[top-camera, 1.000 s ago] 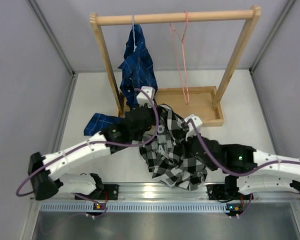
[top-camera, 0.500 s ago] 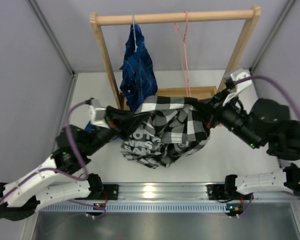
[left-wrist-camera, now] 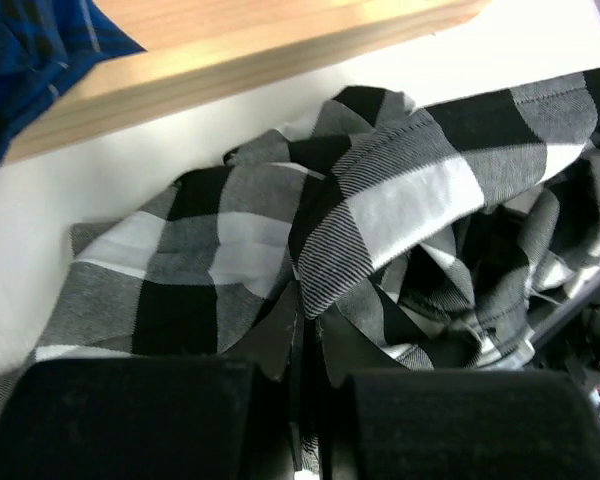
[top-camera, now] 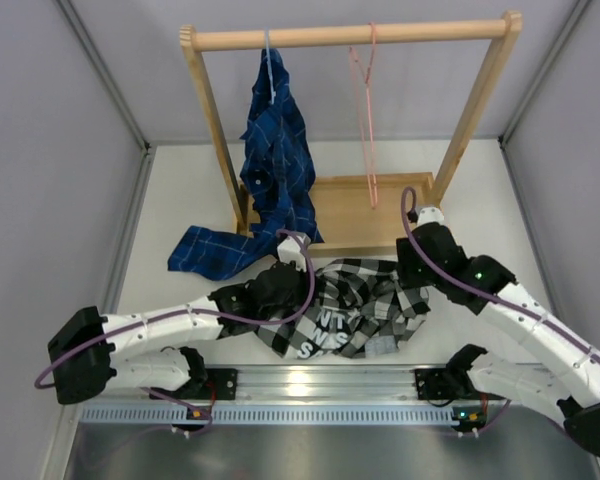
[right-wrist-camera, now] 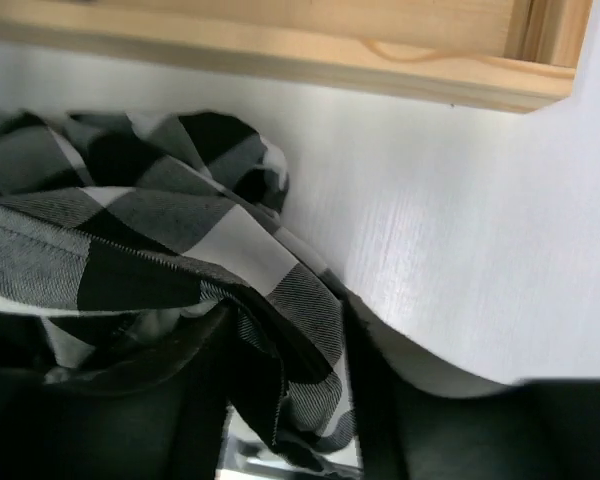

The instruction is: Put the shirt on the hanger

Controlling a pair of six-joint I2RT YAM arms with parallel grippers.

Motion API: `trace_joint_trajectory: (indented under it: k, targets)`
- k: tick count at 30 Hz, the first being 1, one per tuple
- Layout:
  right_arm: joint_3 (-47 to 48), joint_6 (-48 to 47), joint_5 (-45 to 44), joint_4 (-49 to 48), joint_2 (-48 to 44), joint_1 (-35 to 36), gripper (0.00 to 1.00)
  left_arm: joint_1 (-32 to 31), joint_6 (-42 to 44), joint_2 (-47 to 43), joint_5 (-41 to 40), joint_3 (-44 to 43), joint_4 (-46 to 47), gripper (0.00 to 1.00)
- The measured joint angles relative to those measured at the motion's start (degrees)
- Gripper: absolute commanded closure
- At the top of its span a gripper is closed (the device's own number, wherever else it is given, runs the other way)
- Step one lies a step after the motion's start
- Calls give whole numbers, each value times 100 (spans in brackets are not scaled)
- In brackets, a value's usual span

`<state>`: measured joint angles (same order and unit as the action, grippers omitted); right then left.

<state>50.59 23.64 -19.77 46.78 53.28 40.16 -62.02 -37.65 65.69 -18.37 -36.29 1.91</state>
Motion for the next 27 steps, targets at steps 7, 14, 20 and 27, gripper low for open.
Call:
trace_joint_trajectory:
  k: [7, 14, 20, 27]
  targets:
    - [-28, -675, 1515, -651, -866, -258, 7, 15, 11, 286, -105, -345, -278, 100]
    - [-310, -859, 1895, -748, -1283, -184, 48, 15, 7, 306, -105, -656, -496, 100]
    - [-448, -544, 1659, -557, -1292, 144, 60, 15, -7, 304, -247, -730, -761, 100]
    - [-448, -238, 1309, -549, -824, 372, 42, 15, -37, 190, -402, -785, -1023, 100]
